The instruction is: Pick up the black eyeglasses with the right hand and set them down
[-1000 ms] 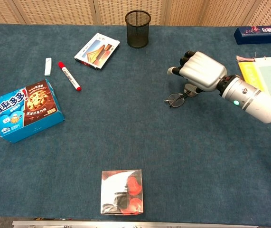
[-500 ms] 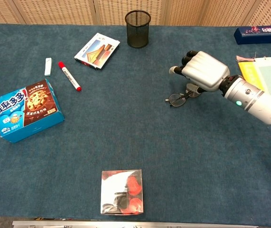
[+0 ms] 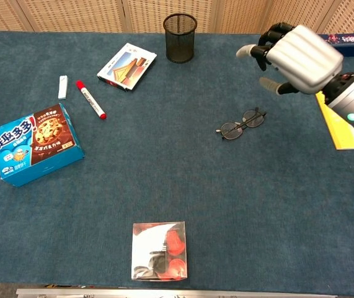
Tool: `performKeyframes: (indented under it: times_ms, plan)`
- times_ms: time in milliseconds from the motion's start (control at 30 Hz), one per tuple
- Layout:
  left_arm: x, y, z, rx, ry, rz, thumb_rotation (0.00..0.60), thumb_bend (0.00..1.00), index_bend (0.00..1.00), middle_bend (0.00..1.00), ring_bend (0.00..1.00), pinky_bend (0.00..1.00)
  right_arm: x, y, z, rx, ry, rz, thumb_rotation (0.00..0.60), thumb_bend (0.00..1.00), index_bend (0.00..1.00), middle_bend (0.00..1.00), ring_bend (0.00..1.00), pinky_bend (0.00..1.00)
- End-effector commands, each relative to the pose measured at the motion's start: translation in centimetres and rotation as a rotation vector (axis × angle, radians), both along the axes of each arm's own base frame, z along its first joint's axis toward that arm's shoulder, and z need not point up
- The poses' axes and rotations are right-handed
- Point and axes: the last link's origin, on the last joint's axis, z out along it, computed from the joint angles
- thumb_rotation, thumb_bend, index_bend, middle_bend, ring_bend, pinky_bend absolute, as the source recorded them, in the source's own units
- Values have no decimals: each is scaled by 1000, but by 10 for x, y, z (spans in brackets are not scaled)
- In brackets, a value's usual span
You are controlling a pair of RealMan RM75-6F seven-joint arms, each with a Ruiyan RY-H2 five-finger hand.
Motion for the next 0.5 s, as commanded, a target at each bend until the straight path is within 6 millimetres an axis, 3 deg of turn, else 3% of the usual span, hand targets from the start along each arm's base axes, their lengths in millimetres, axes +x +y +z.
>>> performKeyframes:
  times_ms: [33, 233, 500]
  plan:
    - [0, 0, 0, 0, 0, 0, 600, 60, 603, 366, 296, 457, 0, 19, 55, -106, -89, -21, 600, 282, 282, 582, 325, 276]
    - [0, 0, 0, 0, 0, 0, 600, 60, 601, 367, 298, 458, -4, 48, 102, -183, -149, -117, 600, 203, 282, 567, 319, 276]
    - [0, 0, 0, 0, 0, 0, 600, 60, 590, 367, 299, 458, -35, 83, 135, -229, -181, -332, 600, 148, 282, 529, 297, 276]
